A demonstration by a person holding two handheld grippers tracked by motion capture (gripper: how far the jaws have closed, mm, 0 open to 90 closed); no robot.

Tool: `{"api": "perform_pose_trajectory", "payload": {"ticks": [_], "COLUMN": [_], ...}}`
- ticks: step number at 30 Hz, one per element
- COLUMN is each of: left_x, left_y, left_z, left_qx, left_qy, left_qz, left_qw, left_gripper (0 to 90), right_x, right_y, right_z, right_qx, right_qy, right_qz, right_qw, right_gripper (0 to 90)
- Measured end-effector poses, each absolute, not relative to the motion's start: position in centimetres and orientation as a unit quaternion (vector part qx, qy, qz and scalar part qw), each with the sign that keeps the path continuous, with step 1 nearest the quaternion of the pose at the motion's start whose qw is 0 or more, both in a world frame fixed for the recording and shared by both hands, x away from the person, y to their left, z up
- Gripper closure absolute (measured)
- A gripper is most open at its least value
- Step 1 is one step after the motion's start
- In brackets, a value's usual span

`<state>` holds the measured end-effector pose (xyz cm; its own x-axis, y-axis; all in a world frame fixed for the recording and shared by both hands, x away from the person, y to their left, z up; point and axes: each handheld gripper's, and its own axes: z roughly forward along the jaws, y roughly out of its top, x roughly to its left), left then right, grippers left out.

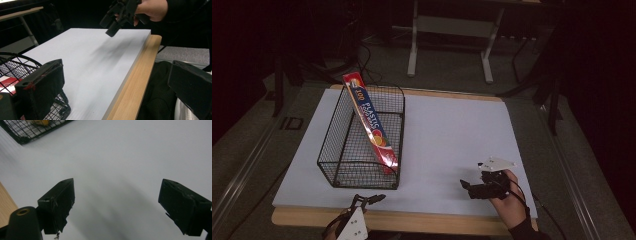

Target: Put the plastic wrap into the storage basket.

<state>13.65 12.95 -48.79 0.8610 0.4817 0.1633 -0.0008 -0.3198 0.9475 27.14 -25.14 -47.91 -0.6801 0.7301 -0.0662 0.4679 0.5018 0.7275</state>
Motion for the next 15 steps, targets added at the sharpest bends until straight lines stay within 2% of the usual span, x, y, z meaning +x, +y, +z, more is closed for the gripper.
{"api": "perform_pose_trajectory", "payload": {"ticks": [5,15], "left_x": [13.6,13.7], "left_y": [12.9,12.8], "left_z": [-48.8,-48.9], "left_qx": [0.785,0.787], "left_qy": [0.153,0.153], "left_qz": [0.215,0.214], "left_qw": [0.561,0.559], "left_gripper": [1.2,1.2], "right_x": [26.5,26.4], "right_y": [-26.3,-27.2], "right_z": [-47.8,-48.8], "right_qx": [0.355,0.364], "right_qy": [0.835,0.838], "right_qz": [0.360,0.350], "right_qw": [0.216,0.208], "right_gripper": [13.7,13.7]}}
